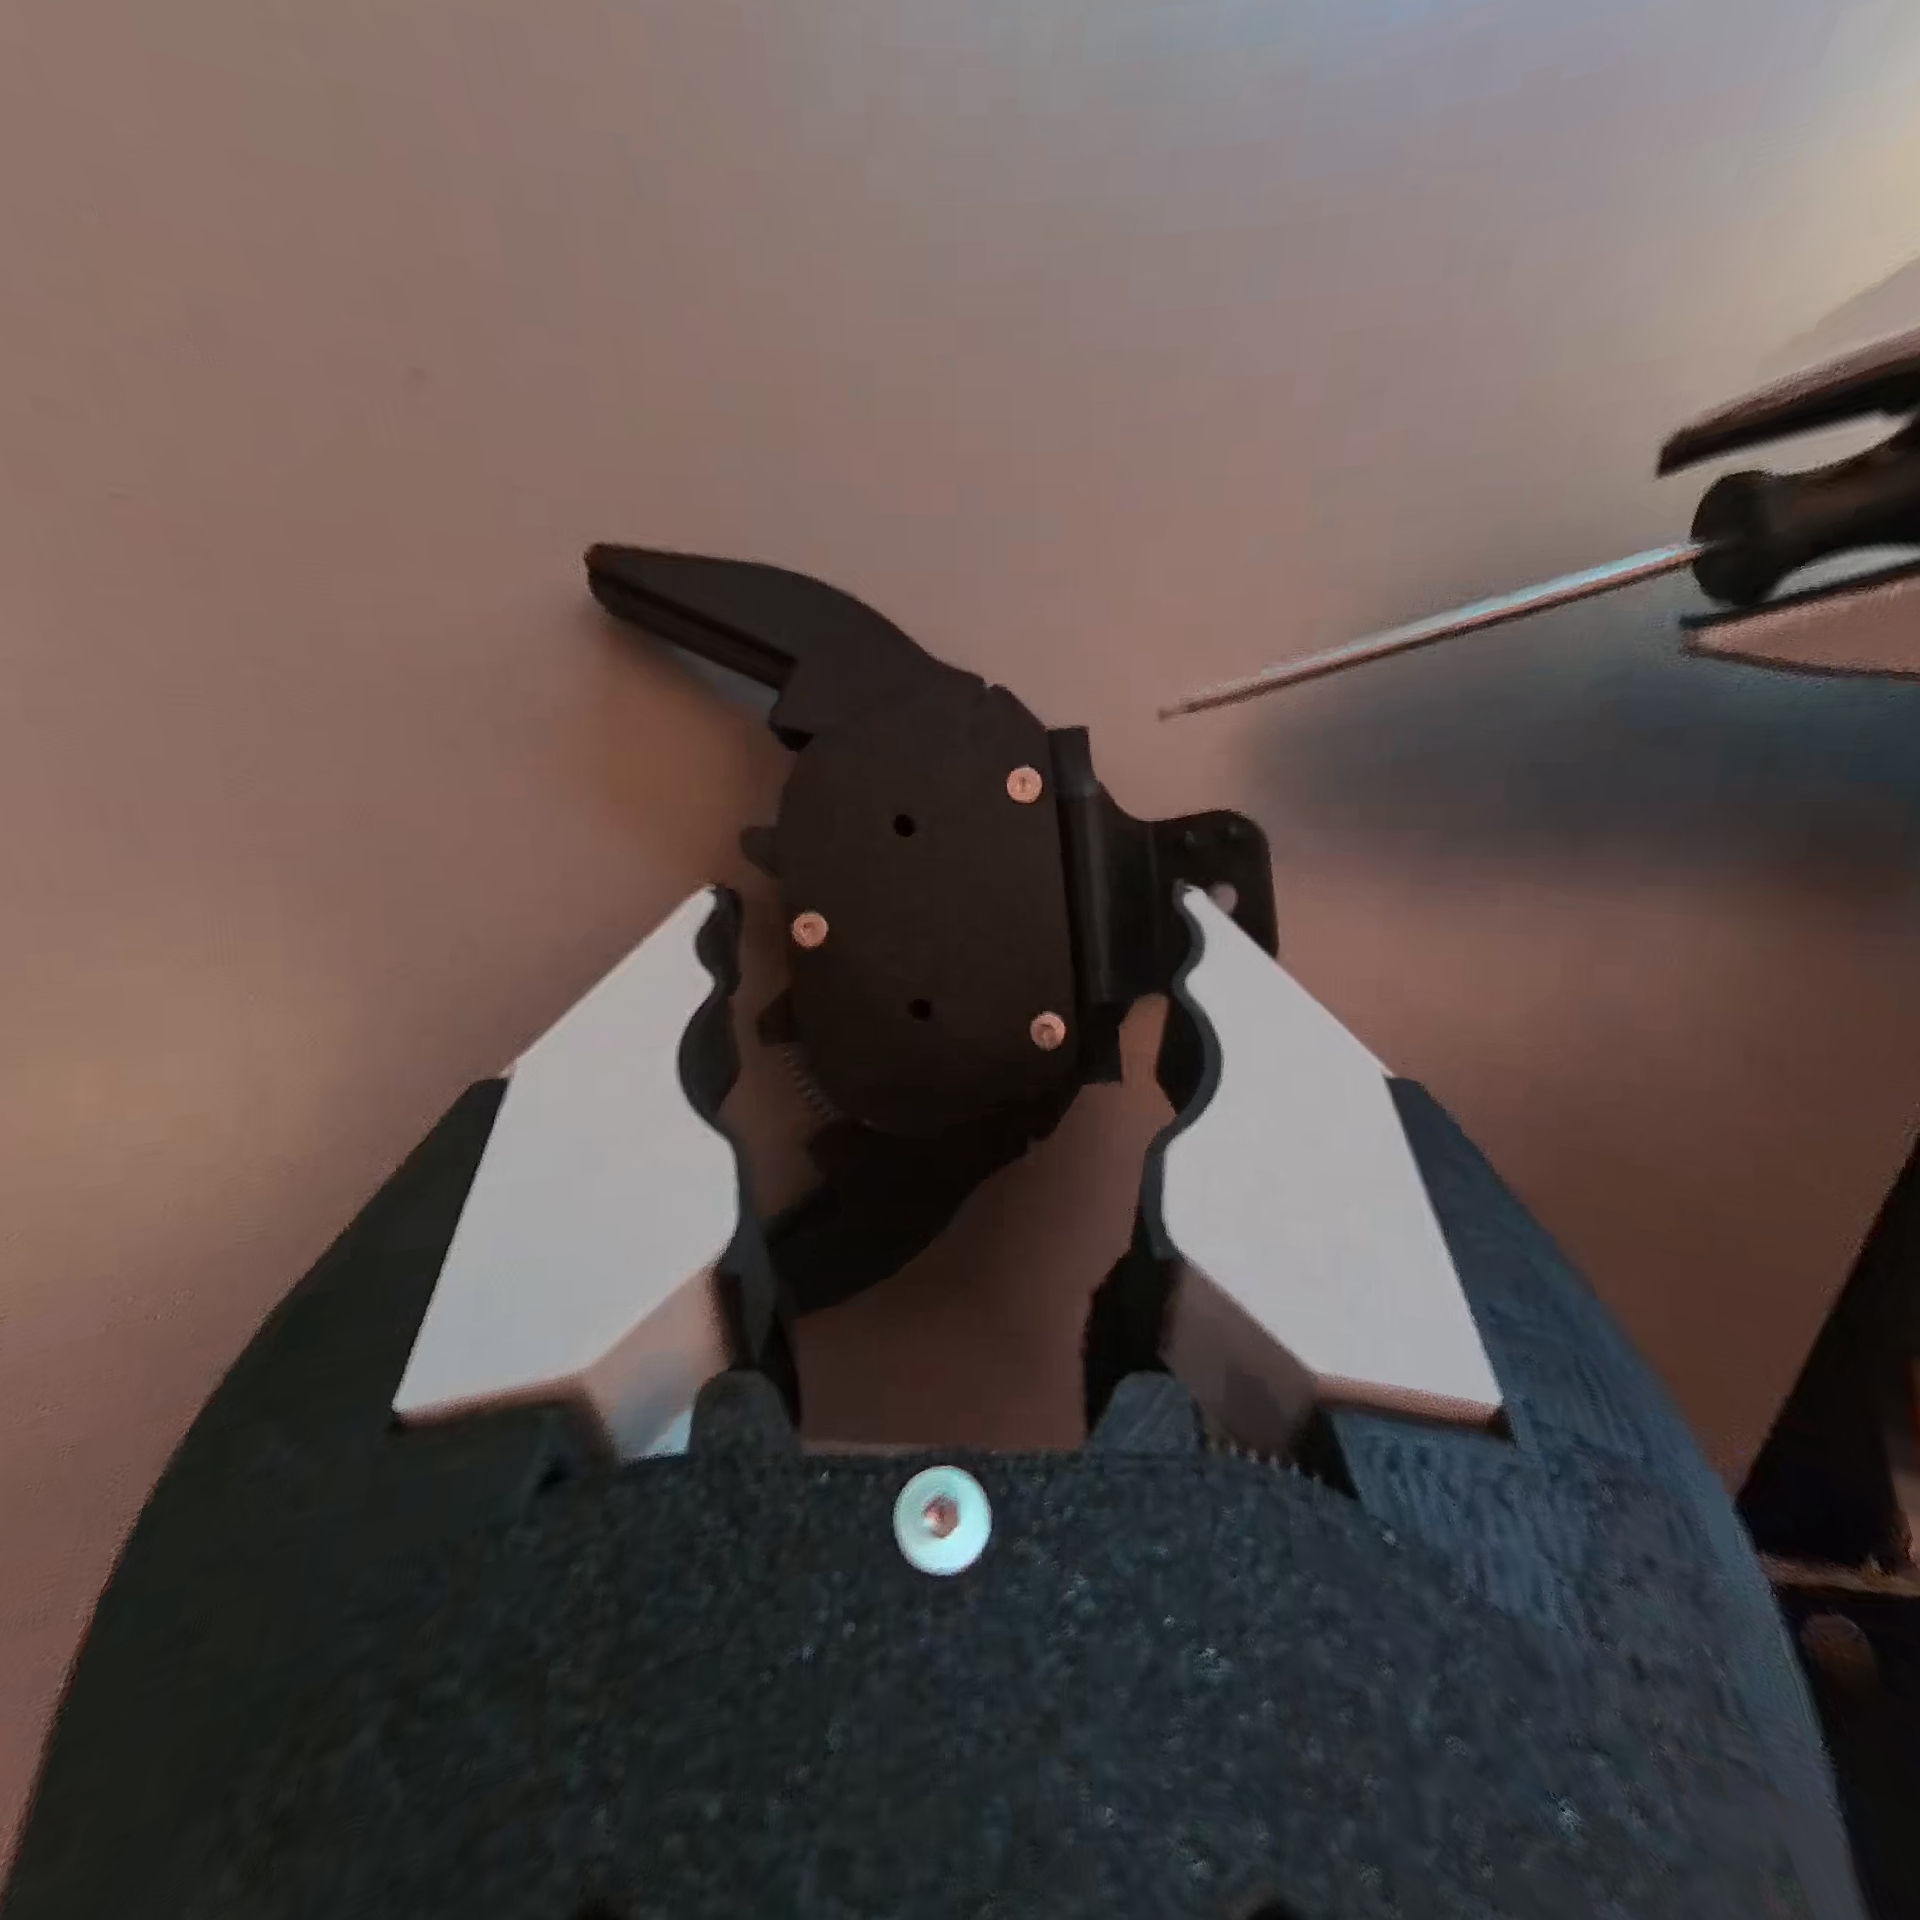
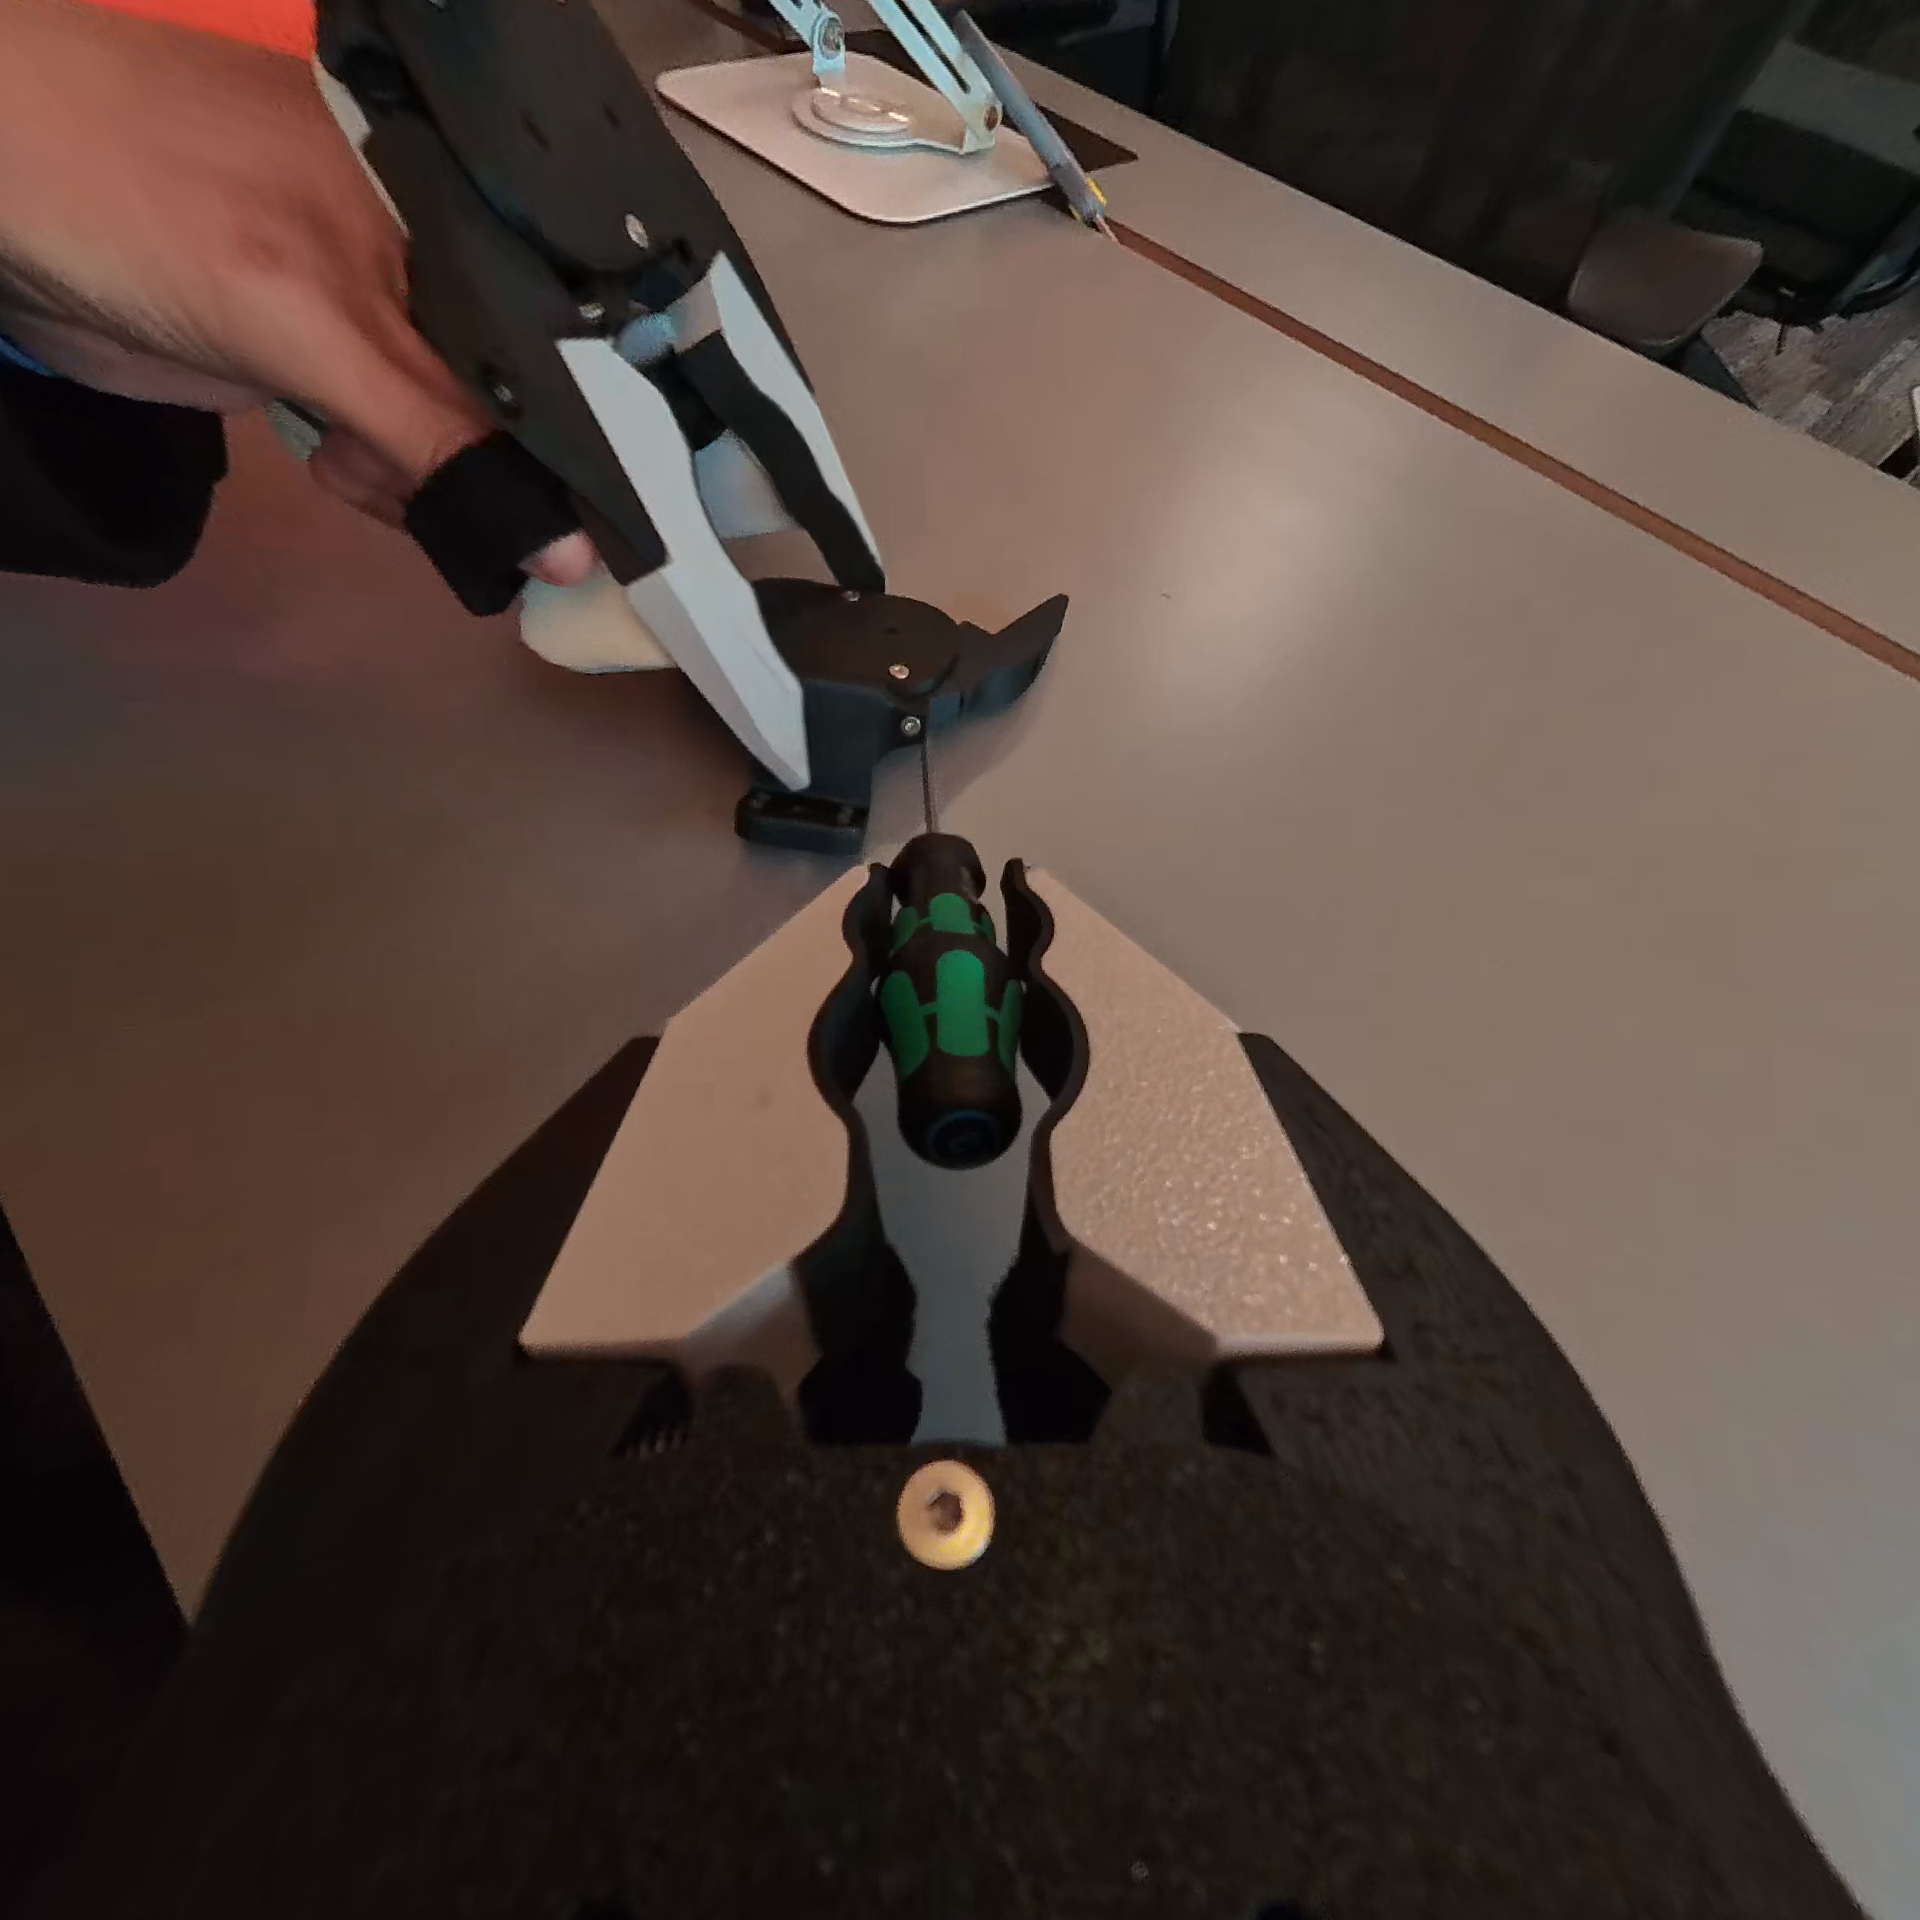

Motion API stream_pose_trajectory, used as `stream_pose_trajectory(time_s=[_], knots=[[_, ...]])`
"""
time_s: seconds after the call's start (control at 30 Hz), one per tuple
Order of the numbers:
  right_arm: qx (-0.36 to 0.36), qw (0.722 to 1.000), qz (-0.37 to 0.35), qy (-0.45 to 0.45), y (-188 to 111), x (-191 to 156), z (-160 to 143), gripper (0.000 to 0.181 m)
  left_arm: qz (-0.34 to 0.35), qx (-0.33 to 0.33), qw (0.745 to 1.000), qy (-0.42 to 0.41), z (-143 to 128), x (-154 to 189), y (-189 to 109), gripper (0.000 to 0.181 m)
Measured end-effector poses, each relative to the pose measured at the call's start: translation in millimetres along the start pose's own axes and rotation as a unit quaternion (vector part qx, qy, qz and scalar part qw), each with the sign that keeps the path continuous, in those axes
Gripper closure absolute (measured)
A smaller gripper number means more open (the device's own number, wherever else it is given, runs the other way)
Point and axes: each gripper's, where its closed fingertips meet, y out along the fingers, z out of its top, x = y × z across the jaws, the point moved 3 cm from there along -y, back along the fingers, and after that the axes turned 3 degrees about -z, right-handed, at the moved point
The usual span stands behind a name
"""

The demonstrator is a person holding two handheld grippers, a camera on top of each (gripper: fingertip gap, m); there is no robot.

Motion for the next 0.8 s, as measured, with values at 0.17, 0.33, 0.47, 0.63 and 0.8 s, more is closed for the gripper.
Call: stream_pose_trajectory(time_s=[0.17, 0.33, 0.47, 0.63, 0.8], knots=[[0.008, 1.0, 0.004, 0.012, -4.8, 2.4, 0.5, 0.161, -0.02, 0.004, 0.999, -0.031, 4.7, 0.8, 0.7, 0.116], [0.01, 1.0, 0.003, -0.013, -22.8, -5.5, 16.7, 0.161, -0.115, 0.069, 0.982, -0.129, 2.4, 25.7, -17.1, 0.117], [0.0, 1.0, -0.002, -0.022, -38.1, -14.6, 31.3, 0.161, -0.188, 0.091, 0.96, -0.184, -5.4, 45.8, -28.6, 0.118], [-0.014, 0.999, 0.004, -0.034, -36.6, -22.9, 27.7, 0.16, -0.206, 0.097, 0.952, -0.204, -4.4, 46.6, -27.8, 0.118], [-0.019, 0.999, 0.005, -0.031, -35.8, -22.2, 28.2, 0.161, -0.203, 0.093, 0.953, -0.203, -5.3, 46.6, -27.1, 0.118]])
